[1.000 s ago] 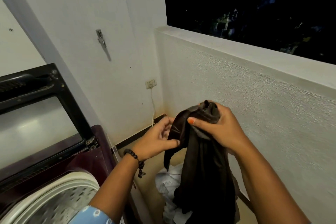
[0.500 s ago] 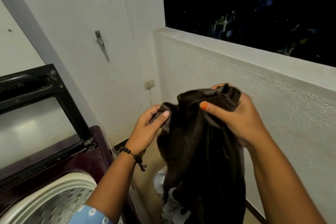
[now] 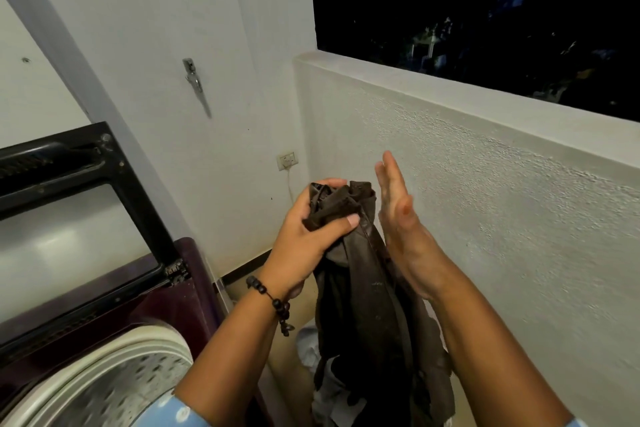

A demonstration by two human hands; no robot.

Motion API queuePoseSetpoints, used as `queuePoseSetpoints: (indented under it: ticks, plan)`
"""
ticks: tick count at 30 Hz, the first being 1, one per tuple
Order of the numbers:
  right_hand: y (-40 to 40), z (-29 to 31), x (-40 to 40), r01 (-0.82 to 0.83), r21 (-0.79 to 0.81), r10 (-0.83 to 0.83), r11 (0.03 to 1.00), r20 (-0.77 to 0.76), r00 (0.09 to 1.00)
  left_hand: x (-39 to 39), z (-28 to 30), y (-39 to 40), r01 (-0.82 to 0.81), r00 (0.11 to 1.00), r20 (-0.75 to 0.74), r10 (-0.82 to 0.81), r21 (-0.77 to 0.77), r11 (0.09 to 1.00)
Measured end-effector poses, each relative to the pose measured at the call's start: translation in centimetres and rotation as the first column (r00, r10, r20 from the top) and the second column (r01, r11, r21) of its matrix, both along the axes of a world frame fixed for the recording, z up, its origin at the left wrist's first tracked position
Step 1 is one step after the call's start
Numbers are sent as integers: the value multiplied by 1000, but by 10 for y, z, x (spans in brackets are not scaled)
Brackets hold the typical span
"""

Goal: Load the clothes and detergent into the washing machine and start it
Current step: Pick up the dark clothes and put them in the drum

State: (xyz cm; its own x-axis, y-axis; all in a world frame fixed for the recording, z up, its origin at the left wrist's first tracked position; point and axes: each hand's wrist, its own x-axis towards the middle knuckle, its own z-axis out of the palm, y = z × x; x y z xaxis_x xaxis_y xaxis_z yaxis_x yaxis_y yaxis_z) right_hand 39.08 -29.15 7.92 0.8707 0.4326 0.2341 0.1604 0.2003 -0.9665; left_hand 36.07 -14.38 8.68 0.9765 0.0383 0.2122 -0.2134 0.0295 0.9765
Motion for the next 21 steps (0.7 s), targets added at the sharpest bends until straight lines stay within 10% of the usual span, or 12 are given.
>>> queuePoseSetpoints:
  ticks: [4,9,17,21]
  plan:
    - [-6,-31,-2,-46,-362,90,931,107,990,-3,8,-4,-55,998,-30,49,-274,960]
    - [5,-49,-12,15,-195,-8,981,39,999,-8,11,-8,-91,995,-85,60,-423,901]
    - [-18,-45,-3,142,-447,-99,883,119,988,-46,35,30,-246,968,93,231,216,945]
    - [-14,-39,-11,52,-551,17,833,120,993,-68,56,5,-100,982,179,-60,760,642]
